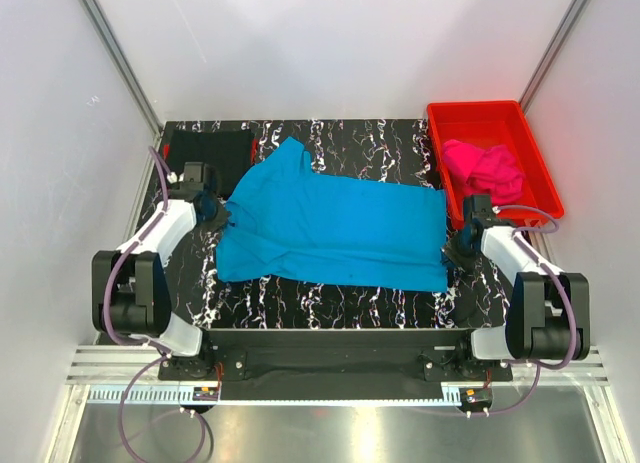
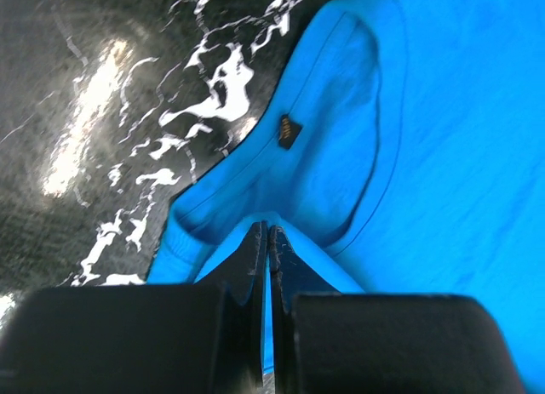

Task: Fold and stack the t-shirts
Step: Fold the tshirt

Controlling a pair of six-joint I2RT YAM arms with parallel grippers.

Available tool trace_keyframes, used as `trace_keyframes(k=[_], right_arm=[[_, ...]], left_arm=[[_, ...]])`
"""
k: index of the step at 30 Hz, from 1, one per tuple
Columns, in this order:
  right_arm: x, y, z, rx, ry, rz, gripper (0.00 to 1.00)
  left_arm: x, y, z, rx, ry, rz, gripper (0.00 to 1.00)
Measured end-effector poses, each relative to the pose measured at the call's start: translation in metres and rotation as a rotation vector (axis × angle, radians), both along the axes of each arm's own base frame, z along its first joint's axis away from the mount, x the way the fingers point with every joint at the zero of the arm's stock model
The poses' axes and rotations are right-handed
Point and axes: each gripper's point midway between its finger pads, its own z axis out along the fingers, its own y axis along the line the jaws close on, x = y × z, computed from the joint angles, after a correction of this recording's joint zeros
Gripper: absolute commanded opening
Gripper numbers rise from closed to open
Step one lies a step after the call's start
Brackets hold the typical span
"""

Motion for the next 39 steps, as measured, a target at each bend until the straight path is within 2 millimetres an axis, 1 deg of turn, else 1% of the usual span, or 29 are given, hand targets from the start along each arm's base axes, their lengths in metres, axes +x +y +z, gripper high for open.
trace_keyframes(k=[4, 6, 7, 8, 9, 10, 11, 13, 14, 16, 18, 20, 21, 23, 26, 29, 31, 33, 34, 37, 39], right_arm=[[0.001, -0.004, -0.002, -0.019, 0.009, -0.006, 0.01], [0.002, -0.006, -0.002, -0.032, 0.011, -0.009, 0.06], [0.004, -0.007, -0.001, -0.038, 0.007, -0.005, 0.17], [0.005, -0.008, 0.000, -0.043, 0.002, -0.002, 0.24], [0.007, -0.009, 0.001, -0.049, -0.004, 0.006, 0.31], [0.009, -0.009, 0.003, -0.053, -0.011, 0.018, 0.40], [0.011, -0.009, 0.007, -0.059, -0.017, 0.032, 0.44], [0.016, -0.010, 0.016, -0.068, -0.033, 0.055, 0.48], [0.019, -0.011, 0.023, -0.073, -0.048, 0.064, 0.51], [0.022, -0.011, 0.039, -0.079, -0.081, 0.072, 0.51], [0.020, -0.010, 0.054, -0.077, -0.109, 0.071, 0.44], [0.012, -0.007, 0.063, -0.057, -0.119, 0.071, 0.36], [0.008, -0.003, 0.065, -0.036, -0.130, 0.071, 0.29], [-0.003, 0.007, 0.063, 0.019, -0.139, 0.078, 0.26], [-0.023, 0.019, 0.049, 0.086, -0.104, 0.076, 0.25], [-0.039, 0.024, 0.029, 0.116, -0.044, 0.070, 0.25], [-0.048, 0.023, 0.016, 0.112, 0.000, 0.064, 0.22], [-0.058, 0.017, 0.002, 0.085, 0.072, 0.046, 0.22], [-0.060, 0.015, -0.003, 0.072, 0.102, 0.038, 0.23], [-0.063, 0.008, -0.009, 0.036, 0.135, 0.011, 0.26], [-0.062, 0.003, -0.009, 0.011, 0.129, -0.009, 0.25]], left_arm=[[0.007, -0.003, -0.001, 0.001, 0.003, -0.007, 0.00], [0.011, -0.004, -0.003, 0.001, 0.008, -0.009, 0.00], [0.012, -0.004, -0.004, 0.001, 0.011, -0.009, 0.00], [0.014, -0.004, -0.003, 0.001, 0.010, -0.009, 0.04], [0.016, -0.004, -0.003, 0.001, 0.008, -0.009, 0.12], [0.018, -0.004, -0.001, 0.002, 0.002, -0.012, 0.22], [0.020, -0.004, 0.002, 0.003, -0.002, -0.015, 0.49], [0.027, -0.004, 0.011, 0.005, -0.026, -0.021, 0.67], [0.030, -0.004, 0.017, 0.007, -0.038, -0.023, 0.72], [0.037, -0.004, 0.032, 0.009, -0.068, -0.022, 0.73], [0.038, -0.004, 0.047, 0.009, -0.103, -0.023, 0.73], [0.031, -0.005, 0.062, 0.010, -0.135, -0.029, 0.72], [0.026, -0.006, 0.066, 0.008, -0.150, -0.033, 0.71], [0.008, -0.010, 0.072, 0.001, -0.179, -0.050, 0.69], [-0.026, -0.019, 0.062, -0.023, -0.176, -0.088, 0.69], [-0.059, -0.026, 0.037, -0.041, -0.126, -0.119, 0.69], [-0.077, -0.028, 0.018, -0.059, -0.077, -0.122, 0.68], [-0.089, -0.029, 0.005, -0.076, -0.030, -0.109, 0.68], [-0.093, -0.030, 0.001, -0.086, -0.010, -0.100, 0.68], [-0.096, -0.033, 0.000, -0.111, 0.000, -0.077, 0.68], [-0.096, -0.032, 0.003, -0.116, -0.011, -0.058, 0.69]])
